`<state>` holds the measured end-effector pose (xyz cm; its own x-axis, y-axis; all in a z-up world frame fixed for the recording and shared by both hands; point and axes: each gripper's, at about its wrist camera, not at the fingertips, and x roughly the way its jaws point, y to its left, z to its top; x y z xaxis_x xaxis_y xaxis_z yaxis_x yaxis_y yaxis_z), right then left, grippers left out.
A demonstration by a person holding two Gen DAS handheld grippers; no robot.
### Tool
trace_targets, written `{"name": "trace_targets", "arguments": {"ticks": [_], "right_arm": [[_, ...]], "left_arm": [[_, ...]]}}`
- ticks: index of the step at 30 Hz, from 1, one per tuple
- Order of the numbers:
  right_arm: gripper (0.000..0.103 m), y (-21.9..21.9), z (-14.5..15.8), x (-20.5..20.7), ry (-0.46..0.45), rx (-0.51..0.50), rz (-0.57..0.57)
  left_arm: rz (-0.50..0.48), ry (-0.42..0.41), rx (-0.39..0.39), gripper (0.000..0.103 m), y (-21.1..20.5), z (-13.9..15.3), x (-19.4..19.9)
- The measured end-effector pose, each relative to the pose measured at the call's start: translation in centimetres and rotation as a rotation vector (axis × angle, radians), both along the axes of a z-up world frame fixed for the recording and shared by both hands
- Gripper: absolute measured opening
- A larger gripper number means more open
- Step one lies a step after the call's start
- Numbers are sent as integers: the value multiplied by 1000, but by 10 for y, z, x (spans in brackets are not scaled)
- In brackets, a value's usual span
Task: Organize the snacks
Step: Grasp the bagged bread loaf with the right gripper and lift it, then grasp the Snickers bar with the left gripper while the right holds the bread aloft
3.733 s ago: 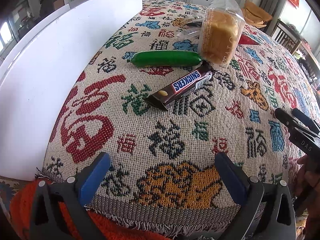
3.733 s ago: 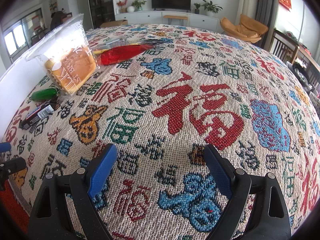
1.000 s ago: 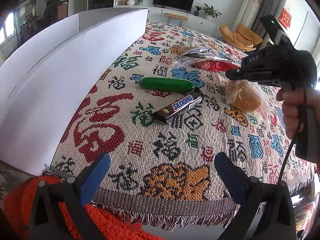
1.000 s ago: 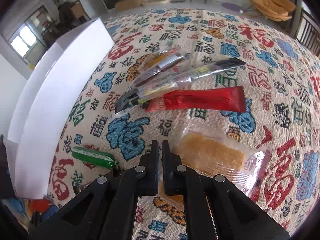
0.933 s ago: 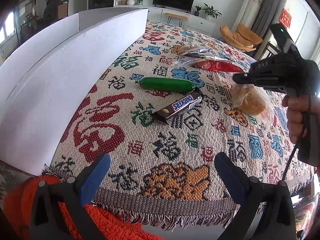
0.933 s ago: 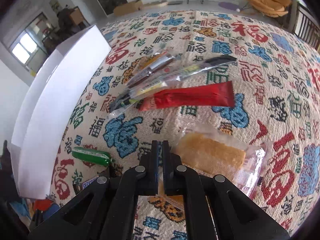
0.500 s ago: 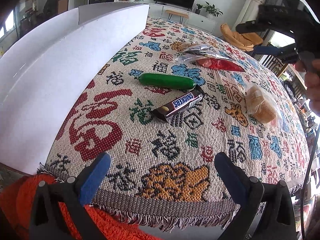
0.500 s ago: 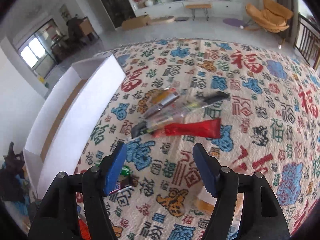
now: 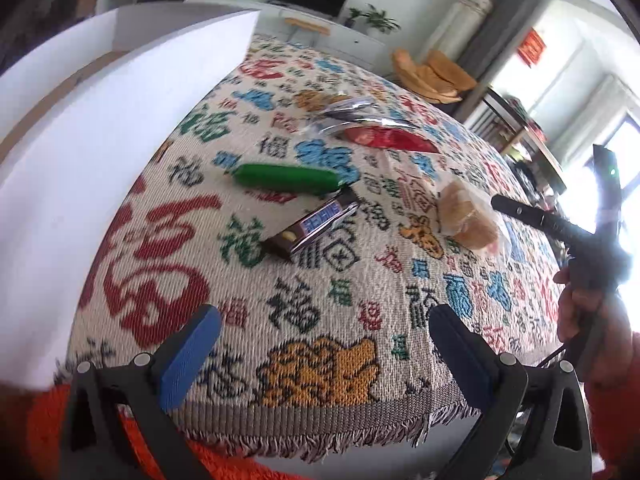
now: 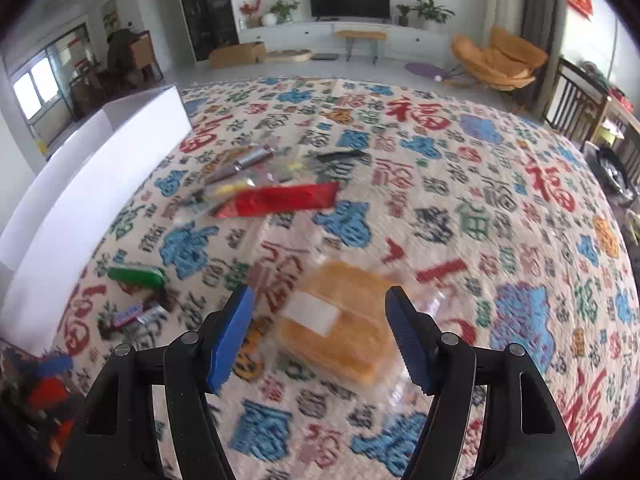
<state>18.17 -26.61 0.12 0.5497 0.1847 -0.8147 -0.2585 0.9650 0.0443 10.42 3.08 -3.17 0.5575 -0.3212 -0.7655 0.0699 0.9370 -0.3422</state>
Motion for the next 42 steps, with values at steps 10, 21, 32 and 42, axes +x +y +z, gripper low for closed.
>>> {"name": "trace_targets", "arguments": {"ticks": [10,21,32,42], "right_arm": [[72,-70,-31,-35,31,19,-124],[72,-70,-16,-7,193,232,-168],[94,19,-53,65,302,-40,-101],[75,12,-28,61,245,-50,18]], "left_arm": [[-222,133,173,75,-31,-21,88],[-89,136,106,19,-37,-26,56],[-20,77,135,18,-36,-27,39],[22,-21,-25,18,-10,3,23]]}}
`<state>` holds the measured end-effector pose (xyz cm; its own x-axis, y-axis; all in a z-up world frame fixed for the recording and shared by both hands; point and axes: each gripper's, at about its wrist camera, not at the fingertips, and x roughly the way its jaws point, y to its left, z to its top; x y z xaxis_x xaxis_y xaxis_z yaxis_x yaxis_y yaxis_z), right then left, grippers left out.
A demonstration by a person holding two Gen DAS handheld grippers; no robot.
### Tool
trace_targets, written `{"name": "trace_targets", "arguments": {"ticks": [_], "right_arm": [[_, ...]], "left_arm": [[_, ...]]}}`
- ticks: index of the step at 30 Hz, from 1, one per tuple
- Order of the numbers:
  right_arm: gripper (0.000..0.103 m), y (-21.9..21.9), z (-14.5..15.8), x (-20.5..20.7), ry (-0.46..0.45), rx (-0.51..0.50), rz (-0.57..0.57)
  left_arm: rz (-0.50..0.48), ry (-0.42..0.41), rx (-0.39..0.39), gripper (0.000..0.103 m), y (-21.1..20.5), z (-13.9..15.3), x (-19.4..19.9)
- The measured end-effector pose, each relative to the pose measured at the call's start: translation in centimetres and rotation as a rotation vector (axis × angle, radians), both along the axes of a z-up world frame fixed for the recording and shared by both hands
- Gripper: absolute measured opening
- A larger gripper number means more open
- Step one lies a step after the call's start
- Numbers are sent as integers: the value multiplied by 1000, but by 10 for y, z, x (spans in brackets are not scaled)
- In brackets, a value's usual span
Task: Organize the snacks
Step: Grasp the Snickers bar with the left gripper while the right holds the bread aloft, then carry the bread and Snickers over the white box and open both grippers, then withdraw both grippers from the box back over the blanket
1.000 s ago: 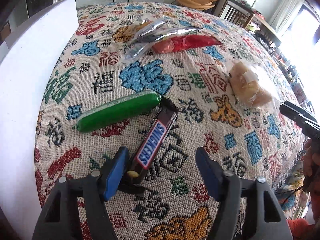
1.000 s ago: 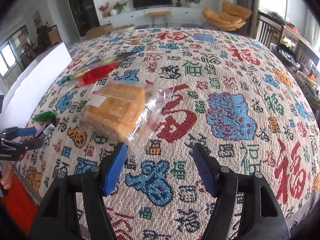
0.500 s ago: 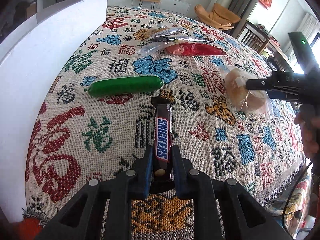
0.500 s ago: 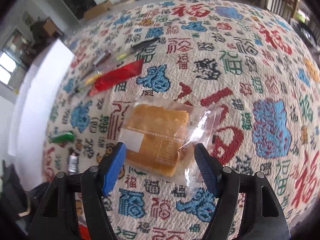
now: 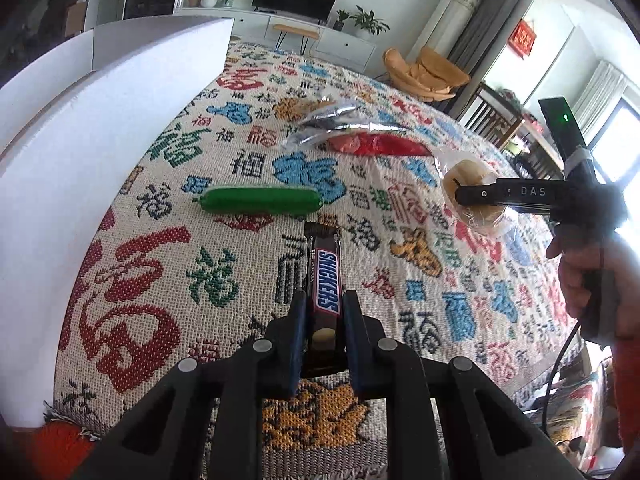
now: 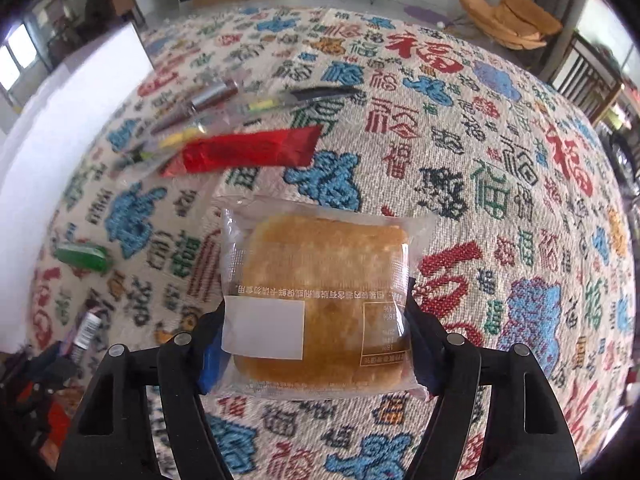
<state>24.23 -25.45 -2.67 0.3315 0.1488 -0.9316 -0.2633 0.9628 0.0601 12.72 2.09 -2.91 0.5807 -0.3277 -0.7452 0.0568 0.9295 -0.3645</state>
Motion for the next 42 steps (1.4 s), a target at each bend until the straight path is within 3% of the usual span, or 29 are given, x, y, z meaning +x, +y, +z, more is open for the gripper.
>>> {"name": "trace_targets", "arguments": {"ticks": [4,9,11,15,18,20,22,26,27,28,30,33,36,40,42], "right_arm": [[75,7,46,-14,-57,127,38],[75,88,107,-20,-131,264,217],[75,135,131,-25,-173,314,311],[78,235,162,-36,-215,412,472],[81,307,158,-38,-118,477,577],[82,348,140,-39,-21,433,614],[82,368,127,-42,-2,390,616],[82,361,127,-51,-14,458,627],[82,356,129,-53,-27,468,635],[82,351,131,-54,-41,465,637],[82,341,137,-54,-66,468,631],[82,311,143,-52,-107,496,608],[82,269,134,-46,-158,446,549],[82,189,95,-30,-183,327,391],[82,145,66,-29,-180,238,312]], "left_arm": [[36,-45,-135,18,22,30,-7],[142,-147,-245,18,84,86,-16],[200,-183,-228,18,115,108,-21],[356,-198,-90,18,179,131,-30],[482,-131,28,19,223,123,-32],[521,-62,39,20,248,110,-32],[552,-20,16,20,265,98,-38],[579,-3,-5,24,273,76,-49],[580,1,-13,39,271,72,-51],[586,0,-19,64,270,69,-51],[611,-52,-16,89,260,71,-56],[557,-103,12,91,235,81,-60],[453,-127,14,92,200,91,-56],[262,-134,-22,101,137,93,-44],[174,-104,-44,102,102,81,-35]]}}
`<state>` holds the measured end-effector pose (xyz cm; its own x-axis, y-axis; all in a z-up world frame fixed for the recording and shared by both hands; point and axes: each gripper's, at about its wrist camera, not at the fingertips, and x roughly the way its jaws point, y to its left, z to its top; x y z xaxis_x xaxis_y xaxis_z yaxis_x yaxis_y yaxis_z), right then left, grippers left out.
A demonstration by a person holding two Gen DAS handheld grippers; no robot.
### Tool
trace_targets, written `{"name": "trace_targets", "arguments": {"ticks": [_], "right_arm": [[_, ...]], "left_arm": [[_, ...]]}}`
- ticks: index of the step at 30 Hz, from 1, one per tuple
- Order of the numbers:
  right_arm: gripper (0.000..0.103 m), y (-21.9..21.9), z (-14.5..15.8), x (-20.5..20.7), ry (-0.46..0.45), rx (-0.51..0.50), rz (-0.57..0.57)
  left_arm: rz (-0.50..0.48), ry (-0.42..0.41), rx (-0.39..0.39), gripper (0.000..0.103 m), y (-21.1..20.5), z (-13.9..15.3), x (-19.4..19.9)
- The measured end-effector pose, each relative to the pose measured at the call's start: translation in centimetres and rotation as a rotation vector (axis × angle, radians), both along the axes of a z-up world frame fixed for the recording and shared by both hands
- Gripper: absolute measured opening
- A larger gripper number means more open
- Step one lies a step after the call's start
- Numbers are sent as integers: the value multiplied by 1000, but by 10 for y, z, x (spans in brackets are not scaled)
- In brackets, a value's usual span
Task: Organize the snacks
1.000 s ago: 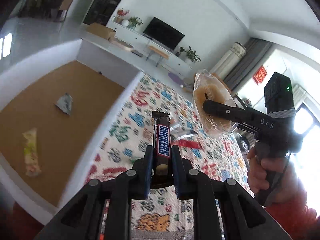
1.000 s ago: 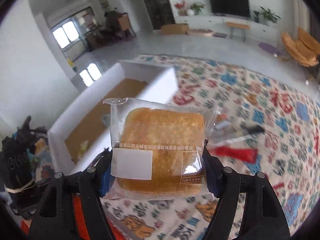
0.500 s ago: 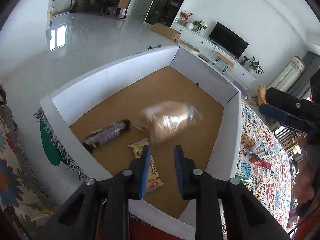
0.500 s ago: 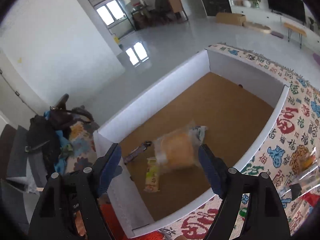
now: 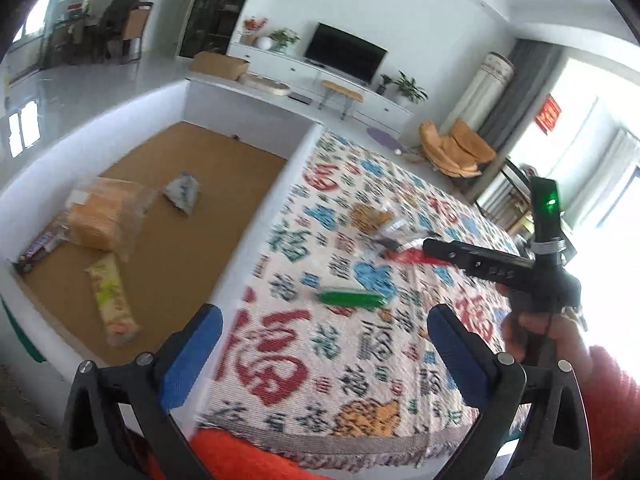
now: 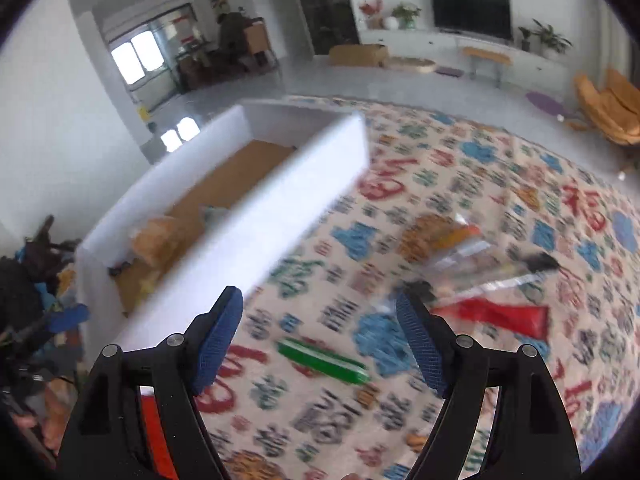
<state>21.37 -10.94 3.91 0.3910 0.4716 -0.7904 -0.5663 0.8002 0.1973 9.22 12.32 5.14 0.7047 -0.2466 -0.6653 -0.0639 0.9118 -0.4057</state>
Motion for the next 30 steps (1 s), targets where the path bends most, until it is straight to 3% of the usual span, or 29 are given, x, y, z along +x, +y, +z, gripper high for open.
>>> {"name": "trace_targets", "arguments": {"ticks": [2,4,7,10,15,24,30], "right_arm": [[82,-43,-31,-4,-7,-94,-74],[82,-85,-60,-11,0,-171,-152],[82,-133,-94,-22,28,-216,-234],[82,-156,-109,-29,7,-221,-276],[85,-160,-112,-35,-76,-186,-288],[87,-158,-112,-39,-80,-191,-289],[87,-158,-112,-38,-79,-189,-289]], "left_arm": [[-76,58,-6,102,-31,-17,13],[-130,136,45,102,-65,-45,29],[-165,217,136,102,-103,-79,50],[-162,263,198,101,-122,-105,71],[-137,234,300,102,-131,-119,72],[-144,227,394,103,-141,-124,69],[-148,224,397,103,-141,-124,69]]}}
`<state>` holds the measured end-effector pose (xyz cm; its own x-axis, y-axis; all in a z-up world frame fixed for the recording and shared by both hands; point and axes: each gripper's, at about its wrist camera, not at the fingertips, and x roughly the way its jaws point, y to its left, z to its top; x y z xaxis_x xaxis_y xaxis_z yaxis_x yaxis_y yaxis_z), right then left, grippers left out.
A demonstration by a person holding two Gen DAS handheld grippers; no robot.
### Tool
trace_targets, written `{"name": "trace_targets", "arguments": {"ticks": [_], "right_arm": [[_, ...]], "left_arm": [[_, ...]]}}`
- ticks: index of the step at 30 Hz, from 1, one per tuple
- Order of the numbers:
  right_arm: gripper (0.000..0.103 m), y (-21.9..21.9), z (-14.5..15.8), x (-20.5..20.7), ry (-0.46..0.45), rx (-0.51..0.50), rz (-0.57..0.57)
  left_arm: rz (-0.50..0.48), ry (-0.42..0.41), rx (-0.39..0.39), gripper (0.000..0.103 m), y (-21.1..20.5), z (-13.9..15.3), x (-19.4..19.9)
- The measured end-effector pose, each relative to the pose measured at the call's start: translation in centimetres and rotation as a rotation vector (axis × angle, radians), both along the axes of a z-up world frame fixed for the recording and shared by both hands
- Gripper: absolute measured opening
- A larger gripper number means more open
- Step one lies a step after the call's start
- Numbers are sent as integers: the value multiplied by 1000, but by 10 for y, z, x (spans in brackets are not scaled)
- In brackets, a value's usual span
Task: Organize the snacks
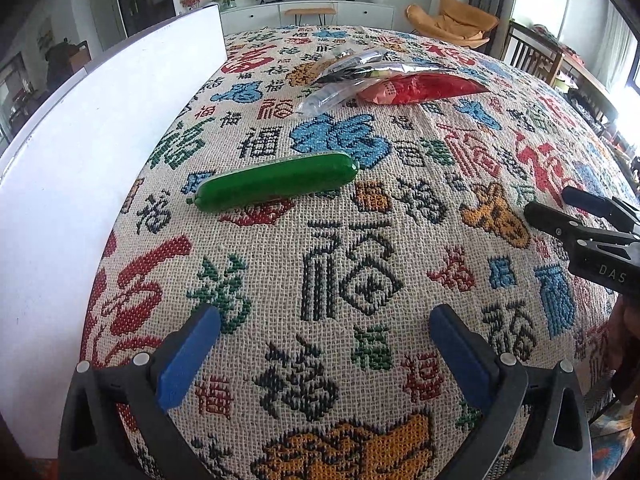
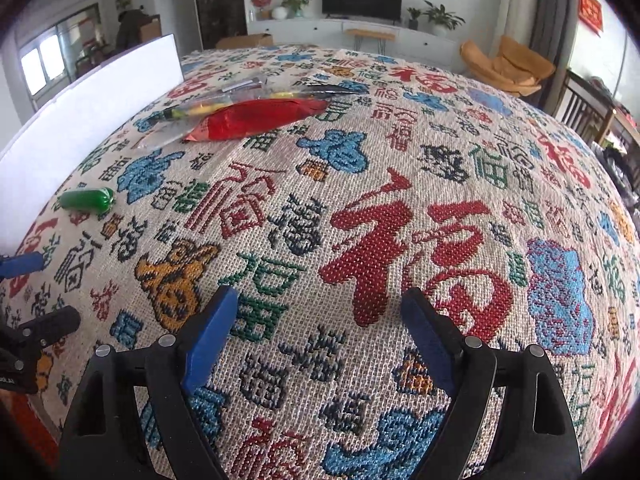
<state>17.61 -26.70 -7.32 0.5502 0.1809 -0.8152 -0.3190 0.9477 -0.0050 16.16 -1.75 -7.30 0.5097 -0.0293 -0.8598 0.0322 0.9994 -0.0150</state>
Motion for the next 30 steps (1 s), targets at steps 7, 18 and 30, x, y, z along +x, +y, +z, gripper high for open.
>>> {"name": "trace_targets", "arguments": {"ticks": [7,18,30], "right_arm": [[88,0,-1,0,0,0,0],[88,0,-1,0,0,0,0],[88,0,-1,1,0,0,0]], "left_arm": [[2,0,0,103,0,0,0],[-2,-1,0,103,0,0,0],[7,-15,5,103,-1,-1,1]]}}
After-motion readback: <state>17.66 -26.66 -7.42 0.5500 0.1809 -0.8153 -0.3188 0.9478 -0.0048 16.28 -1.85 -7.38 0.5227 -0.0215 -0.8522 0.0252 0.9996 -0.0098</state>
